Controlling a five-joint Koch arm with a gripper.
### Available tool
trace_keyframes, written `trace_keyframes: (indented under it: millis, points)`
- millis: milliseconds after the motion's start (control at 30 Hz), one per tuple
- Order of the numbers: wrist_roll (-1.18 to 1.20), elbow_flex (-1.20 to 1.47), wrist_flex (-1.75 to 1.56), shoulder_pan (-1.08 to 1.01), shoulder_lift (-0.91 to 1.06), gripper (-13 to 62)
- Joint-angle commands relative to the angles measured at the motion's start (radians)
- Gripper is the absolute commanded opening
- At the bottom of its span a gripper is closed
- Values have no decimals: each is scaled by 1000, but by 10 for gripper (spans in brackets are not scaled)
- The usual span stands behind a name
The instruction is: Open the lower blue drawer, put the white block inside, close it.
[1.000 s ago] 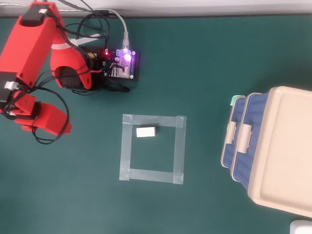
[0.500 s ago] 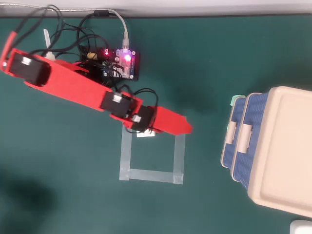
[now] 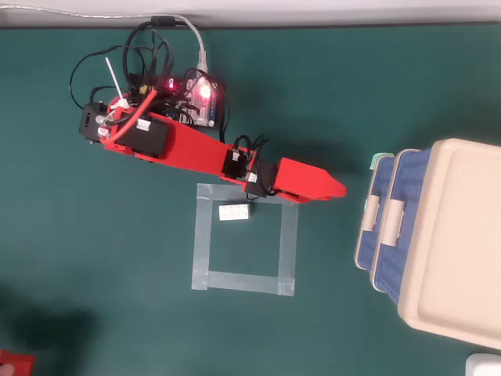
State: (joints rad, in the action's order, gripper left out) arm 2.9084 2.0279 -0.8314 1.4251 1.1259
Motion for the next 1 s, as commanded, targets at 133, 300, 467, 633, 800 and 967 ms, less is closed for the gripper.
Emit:
trace_keyframes:
  millis: [133, 300, 467, 633, 800, 967]
  points:
    - [66, -227, -101, 0, -121, 287]
    - [64, -365, -100, -14, -225, 285]
    - [64, -407, -58, -14, -225, 189]
    - [64, -515, 43, -15, -229, 98]
    - [66, -571, 187, -15, -230, -25]
    - [66, -571, 276, -29, -232, -78]
